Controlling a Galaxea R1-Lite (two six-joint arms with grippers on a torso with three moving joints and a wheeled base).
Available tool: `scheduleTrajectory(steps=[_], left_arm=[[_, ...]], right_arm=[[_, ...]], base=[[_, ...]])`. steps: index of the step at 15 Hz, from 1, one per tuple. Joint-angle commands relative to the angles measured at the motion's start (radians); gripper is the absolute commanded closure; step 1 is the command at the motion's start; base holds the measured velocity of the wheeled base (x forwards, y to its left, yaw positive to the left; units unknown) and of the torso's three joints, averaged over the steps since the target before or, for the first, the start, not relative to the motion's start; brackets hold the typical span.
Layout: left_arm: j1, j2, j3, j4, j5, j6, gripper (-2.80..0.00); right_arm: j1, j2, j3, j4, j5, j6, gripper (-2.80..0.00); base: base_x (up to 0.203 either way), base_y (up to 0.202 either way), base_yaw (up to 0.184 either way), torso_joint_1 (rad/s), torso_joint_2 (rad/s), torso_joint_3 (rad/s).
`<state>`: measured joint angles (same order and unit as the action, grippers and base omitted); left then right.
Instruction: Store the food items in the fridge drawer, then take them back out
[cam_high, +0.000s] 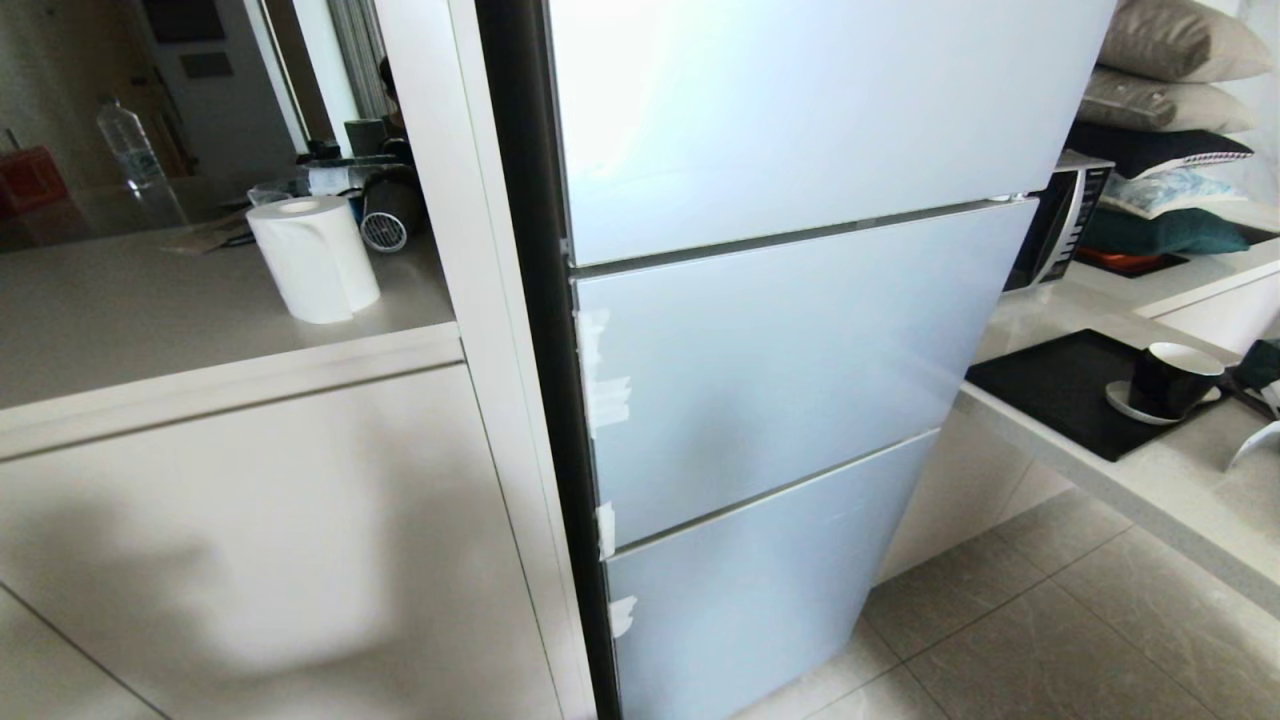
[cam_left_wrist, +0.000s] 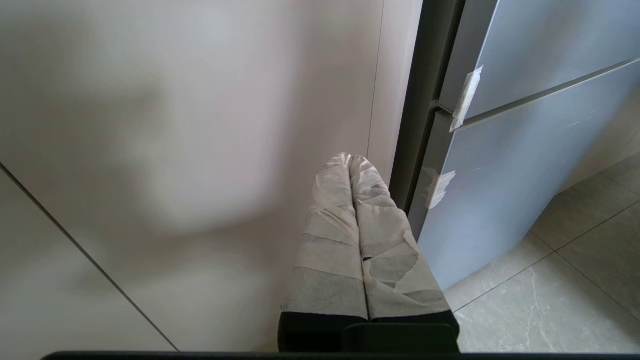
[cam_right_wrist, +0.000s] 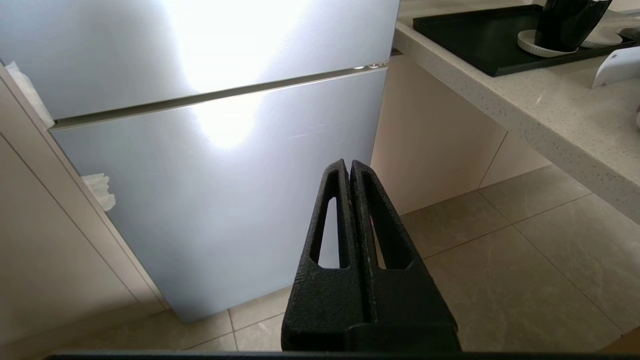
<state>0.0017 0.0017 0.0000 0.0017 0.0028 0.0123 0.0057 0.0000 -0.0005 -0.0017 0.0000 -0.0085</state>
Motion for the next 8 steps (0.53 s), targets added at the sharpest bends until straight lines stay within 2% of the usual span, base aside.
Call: scheduleTrajectory(steps=[1, 8], left_arm=[[0.001, 0.001, 0.0, 0.0, 0.0, 0.0, 0.0], [0.0, 0.001, 0.0, 0.0, 0.0, 0.0, 0.0]], right_arm=[[0.0, 0.0, 0.001, 0.005, 0.0, 0.002, 0.0], [0.0, 0.0, 0.001, 0.002, 0.002, 0.004, 0.0]], base=[[0.0, 0.0, 0.0, 0.0, 0.0, 0.0], [0.0, 0.0, 0.0, 0.0, 0.0, 0.0]])
